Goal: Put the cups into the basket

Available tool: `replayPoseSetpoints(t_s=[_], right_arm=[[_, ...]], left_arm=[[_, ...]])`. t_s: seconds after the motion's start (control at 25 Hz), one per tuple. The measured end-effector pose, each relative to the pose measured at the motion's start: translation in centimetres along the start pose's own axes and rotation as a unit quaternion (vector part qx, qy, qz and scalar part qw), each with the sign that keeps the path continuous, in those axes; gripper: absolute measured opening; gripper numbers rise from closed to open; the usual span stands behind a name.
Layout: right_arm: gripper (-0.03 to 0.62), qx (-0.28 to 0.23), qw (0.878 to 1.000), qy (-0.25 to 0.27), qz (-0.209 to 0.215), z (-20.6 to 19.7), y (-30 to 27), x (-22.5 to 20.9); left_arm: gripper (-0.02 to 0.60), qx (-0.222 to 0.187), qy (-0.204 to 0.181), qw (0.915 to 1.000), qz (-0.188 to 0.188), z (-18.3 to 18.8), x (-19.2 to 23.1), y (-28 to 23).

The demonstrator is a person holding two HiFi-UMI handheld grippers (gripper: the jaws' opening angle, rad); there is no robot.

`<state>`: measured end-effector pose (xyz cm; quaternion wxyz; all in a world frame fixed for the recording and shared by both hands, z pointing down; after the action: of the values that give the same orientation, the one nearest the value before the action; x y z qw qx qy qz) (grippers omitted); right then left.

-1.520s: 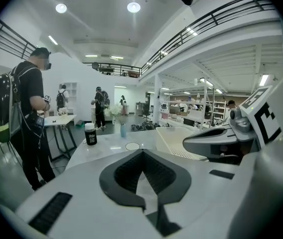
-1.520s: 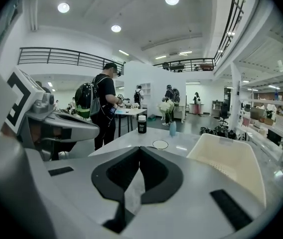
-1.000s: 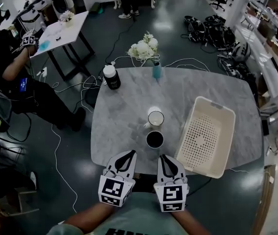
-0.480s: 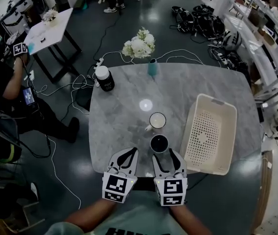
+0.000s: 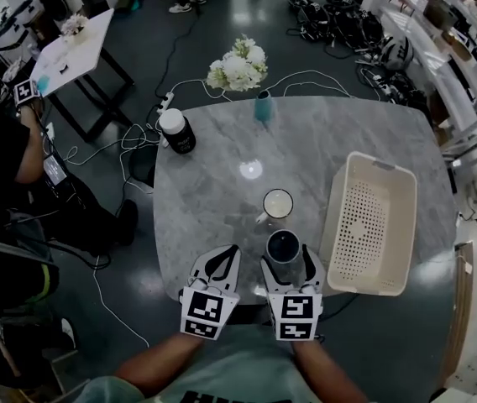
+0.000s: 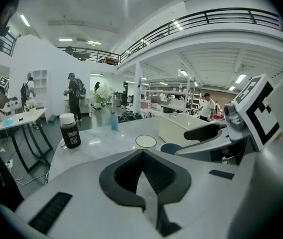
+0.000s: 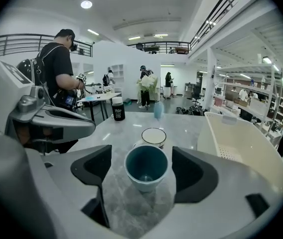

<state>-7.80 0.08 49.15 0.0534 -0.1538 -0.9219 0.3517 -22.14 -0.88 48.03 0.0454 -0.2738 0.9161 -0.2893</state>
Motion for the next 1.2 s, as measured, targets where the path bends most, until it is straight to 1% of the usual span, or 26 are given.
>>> replayPoseSetpoints(t_s=[0.12,0.28,0.56,0.8,1.0,1.2], right_arm=[[0.367,0.008,1.000,0.002,0.006,0.0,-1.3,0.0],[0.381,0.015,1.000,0.007,0.000,-0.2,-2.5,-0.4],[0.388,0.025,1.000,-0.008,0.001,-1.0,-4.1,-1.3],[0.390,0.035,0.999,-0.015,0.016,-2.1,-5.1,-1.1],[0.390,0.047,0.999,-0.008,0.019,-2.9,-6.1,-1.2],[0.388,0.045,0.999,0.005,0.020,-3.4,-6.9,-1.4]], left_arm=[[0.008,0.006,-0.005,1.0000,0.003,0.0,0.5,-0.8],[0.008,0.018,-0.004,0.9998,0.003,-0.1,0.5,-1.7],[0.008,0.032,-0.020,0.9993,-0.005,-0.1,0.4,-3.4],[0.008,0.037,-0.013,0.9992,-0.002,-0.7,0.7,-4.4],[0.008,0.039,0.002,0.9992,0.007,-1.2,1.1,-4.8],[0.008,0.039,0.008,0.9991,0.014,-1.5,1.2,-5.1]])
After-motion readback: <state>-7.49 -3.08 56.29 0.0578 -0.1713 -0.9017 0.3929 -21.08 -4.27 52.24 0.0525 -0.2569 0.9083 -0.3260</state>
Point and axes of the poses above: the fingertips, and each gripper's own axes: y backward along the fingers, x to its left, z out of its top, the point moved 6 cm from there along y, backward along the fingers, and after that the axes turned 6 degrees about x, right-handed, at the moved point
